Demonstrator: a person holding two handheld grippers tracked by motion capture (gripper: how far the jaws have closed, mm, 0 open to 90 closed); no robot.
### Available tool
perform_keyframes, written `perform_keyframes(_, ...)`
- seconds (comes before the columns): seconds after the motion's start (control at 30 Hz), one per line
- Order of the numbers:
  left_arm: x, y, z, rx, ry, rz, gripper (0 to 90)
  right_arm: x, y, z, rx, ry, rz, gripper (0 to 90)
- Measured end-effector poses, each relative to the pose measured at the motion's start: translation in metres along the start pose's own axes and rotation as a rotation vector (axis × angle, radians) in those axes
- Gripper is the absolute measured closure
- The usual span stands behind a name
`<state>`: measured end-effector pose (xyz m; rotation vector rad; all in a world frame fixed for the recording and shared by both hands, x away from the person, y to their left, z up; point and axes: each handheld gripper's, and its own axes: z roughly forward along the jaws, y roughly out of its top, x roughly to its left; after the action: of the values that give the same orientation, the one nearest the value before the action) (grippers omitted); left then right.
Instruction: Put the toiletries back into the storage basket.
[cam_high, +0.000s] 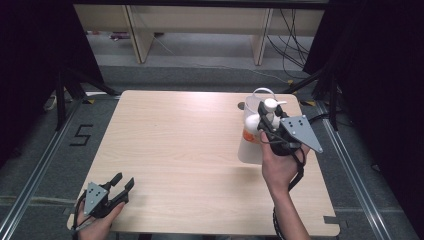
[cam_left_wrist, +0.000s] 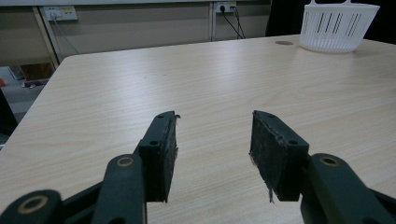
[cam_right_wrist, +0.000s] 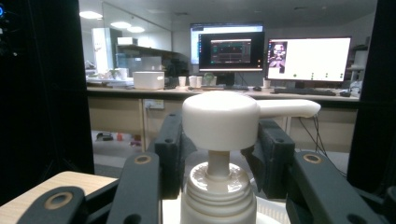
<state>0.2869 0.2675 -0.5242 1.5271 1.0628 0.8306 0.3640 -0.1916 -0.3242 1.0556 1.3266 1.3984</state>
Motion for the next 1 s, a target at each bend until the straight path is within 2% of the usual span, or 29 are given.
perform_keyframes(0.07, 0.0, 0.0, 0.0, 0.001, 0.001, 0.0, 50.0, -0.001, 0.001, 0.0, -0.006, -0.005, 0.022, 60.4)
perform_keyframes(0.2, 0.0, 0.0, 0.0, 0.0, 0.001, -0.001, 50.0, -0.007, 0.004, 0.002, -0.029, -0.03, -0.004, 60.4)
perform_keyframes(0.23, 0.0, 0.0, 0.0, 0.001, 0.001, -0.001, 50.0, -0.007, 0.004, 0.001, -0.01, -0.029, 0.015, 60.4)
perform_keyframes(0.27, 0.0, 0.0, 0.0, 0.001, 0.001, 0.001, 50.0, -0.01, 0.005, 0.002, -0.024, -0.034, -0.008, 60.4)
perform_keyframes(0.3, 0.0, 0.0, 0.0, 0.001, 0.001, 0.001, 50.0, -0.009, 0.006, 0.002, -0.018, -0.032, 0.016, 60.4)
perform_keyframes(0.33, 0.0, 0.0, 0.0, 0.001, 0.001, 0.002, 50.0, -0.012, 0.006, 0.003, -0.031, -0.039, -0.003, 60.4)
perform_keyframes(0.37, 0.0, 0.0, 0.0, -0.001, 0.001, 0.0, 50.0, -0.012, 0.006, 0.003, -0.024, -0.038, 0.011, 60.4)
perform_keyframes(0.4, 0.0, 0.0, 0.0, -0.001, 0.0, 0.0, 50.0, -0.014, 0.007, 0.004, -0.029, -0.048, -0.001, 60.4)
perform_keyframes(0.43, 0.0, 0.0, 0.0, 0.0, 0.0, 0.001, 50.0, -0.014, 0.007, 0.004, -0.034, -0.044, 0.018, 60.4)
perform_keyframes(0.47, -0.001, 0.0, 0.0, 0.0, 0.0, -0.003, 49.9, -0.016, 0.007, 0.005, -0.034, -0.049, -0.002, 60.4)
perform_keyframes(0.6, -0.001, 0.0, 0.0, 0.0, 0.002, -0.006, 49.8, -0.019, 0.009, 0.008, -0.039, -0.062, -0.006, 60.4)
perform_keyframes(0.93, 0.0, 0.0, 0.0, 0.001, 0.007, -0.011, 48.5, -0.027, 0.012, 0.014, -0.039, -0.077, 0.016, 60.4)
perform_keyframes(1.0, 0.0, 0.0, 0.0, 0.0, 0.006, -0.009, 48.2, -0.029, 0.013, 0.015, -0.034, -0.088, 0.008, 60.4)
